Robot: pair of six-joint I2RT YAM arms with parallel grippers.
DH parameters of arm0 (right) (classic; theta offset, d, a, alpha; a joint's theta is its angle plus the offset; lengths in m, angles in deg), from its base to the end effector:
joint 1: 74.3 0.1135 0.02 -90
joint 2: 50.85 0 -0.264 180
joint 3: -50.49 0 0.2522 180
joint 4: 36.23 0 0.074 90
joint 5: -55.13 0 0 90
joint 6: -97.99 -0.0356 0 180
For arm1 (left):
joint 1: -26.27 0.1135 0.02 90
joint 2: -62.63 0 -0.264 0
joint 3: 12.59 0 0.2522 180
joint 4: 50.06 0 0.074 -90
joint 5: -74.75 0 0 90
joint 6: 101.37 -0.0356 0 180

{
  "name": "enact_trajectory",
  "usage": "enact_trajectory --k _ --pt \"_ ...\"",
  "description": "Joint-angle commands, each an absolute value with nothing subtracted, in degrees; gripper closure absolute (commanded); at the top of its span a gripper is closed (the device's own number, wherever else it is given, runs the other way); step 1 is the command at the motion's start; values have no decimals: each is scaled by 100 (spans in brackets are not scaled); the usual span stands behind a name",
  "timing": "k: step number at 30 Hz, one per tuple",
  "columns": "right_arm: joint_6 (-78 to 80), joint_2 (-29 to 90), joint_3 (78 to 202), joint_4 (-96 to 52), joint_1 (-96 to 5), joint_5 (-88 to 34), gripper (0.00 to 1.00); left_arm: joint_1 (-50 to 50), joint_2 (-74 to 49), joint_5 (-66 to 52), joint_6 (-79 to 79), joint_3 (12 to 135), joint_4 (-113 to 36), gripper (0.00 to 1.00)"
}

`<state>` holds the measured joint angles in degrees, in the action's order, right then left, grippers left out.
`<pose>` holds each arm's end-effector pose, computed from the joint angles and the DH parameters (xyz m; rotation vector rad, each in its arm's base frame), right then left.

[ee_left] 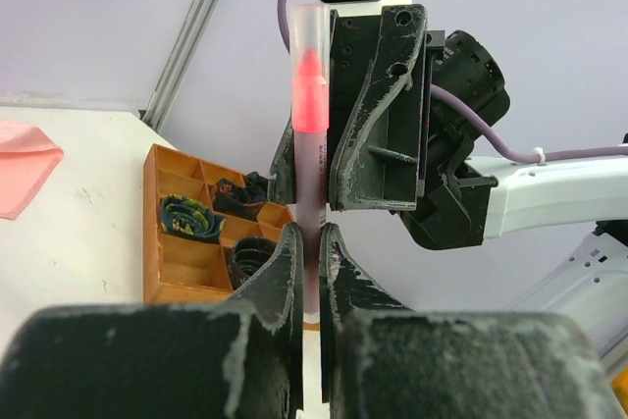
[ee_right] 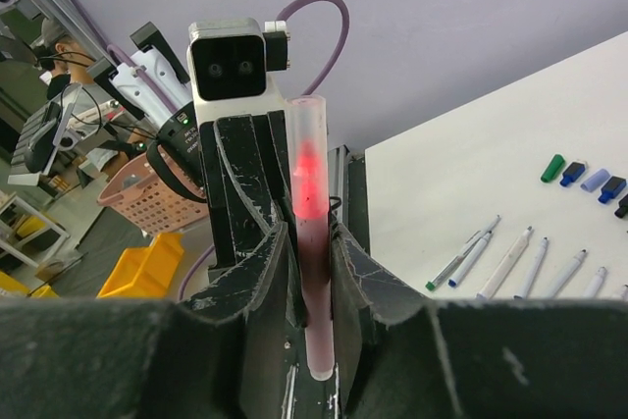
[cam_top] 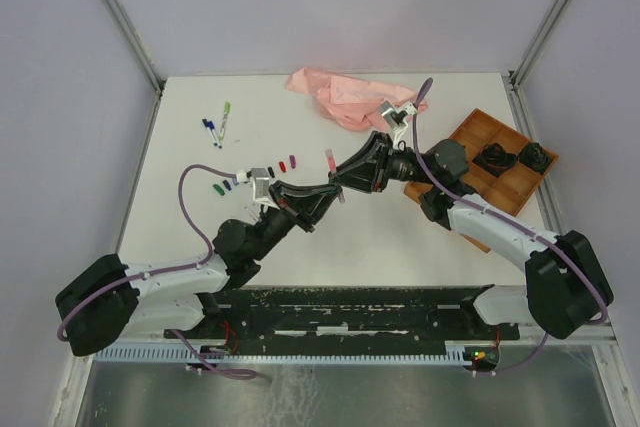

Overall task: Open the pen caps
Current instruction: Pick up the pen from the center of the board, then open the pen cap from the pen.

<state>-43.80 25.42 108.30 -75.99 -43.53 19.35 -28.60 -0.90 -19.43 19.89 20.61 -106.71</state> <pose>0.2300 0.1706 0.3245 -0.7098 1.4345 1.7293 0.1277 -0.1769 0.2710 0.1773 1.1947 -1.2936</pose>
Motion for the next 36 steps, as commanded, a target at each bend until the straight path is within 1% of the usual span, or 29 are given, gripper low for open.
enact_trajectory --k 1,5,9,13,15,16,17,22,24,25,31,36 --pt "-4244 2499 11101 -7543 -4325 1956 69 -2879 -143 -1951 1946 2209 -10865 97" --pt "-4158 2476 11108 -7460 -4302 1976 71 -2876 -146 -1930 1982 2217 -10865 97" --pt "-4064 2470 11122 -7403 -4278 2010 75 -2877 -138 -1935 2037 2258 -10775 97" --pt "-3969 2478 11161 -7327 -4266 2066 84 -2879 -115 -1938 2091 2275 -10702 97" --pt "-3929 2470 11177 -7304 -4268 2096 92 -2882 -91 -1942 2097 2284 -10655 95" --pt "-3909 2466 11182 -7292 -4268 2114 99 -2876 -73 -1938 2104 2288 -10585 93" --pt "-3887 2458 11191 -7285 -4267 2116 100 -2881 -36 -1942 2101 2284 -10539 88" --pt "-3759 2426 11247 -7103 -4281 2169 100 -2880 352 -2085 2033 2134 -10124 51" --pt "-3687 2428 11274 -7010 -4288 2196 100 -2875 571 -2048 1928 2040 -10021 43" --pt "-3671 2430 11284 -6969 -4285 2211 100 -2872 687 -2034 1889 1999 -9954 40" --pt "-3550 2460 11351 -6704 -4283 2260 100 -2749 1494 -2053 1781 2171 -9008 32" --pt "-3284 2460 11440 -6231 -4286 2303 100 -2085 1586 -1648 2545 2691 -8077 28"
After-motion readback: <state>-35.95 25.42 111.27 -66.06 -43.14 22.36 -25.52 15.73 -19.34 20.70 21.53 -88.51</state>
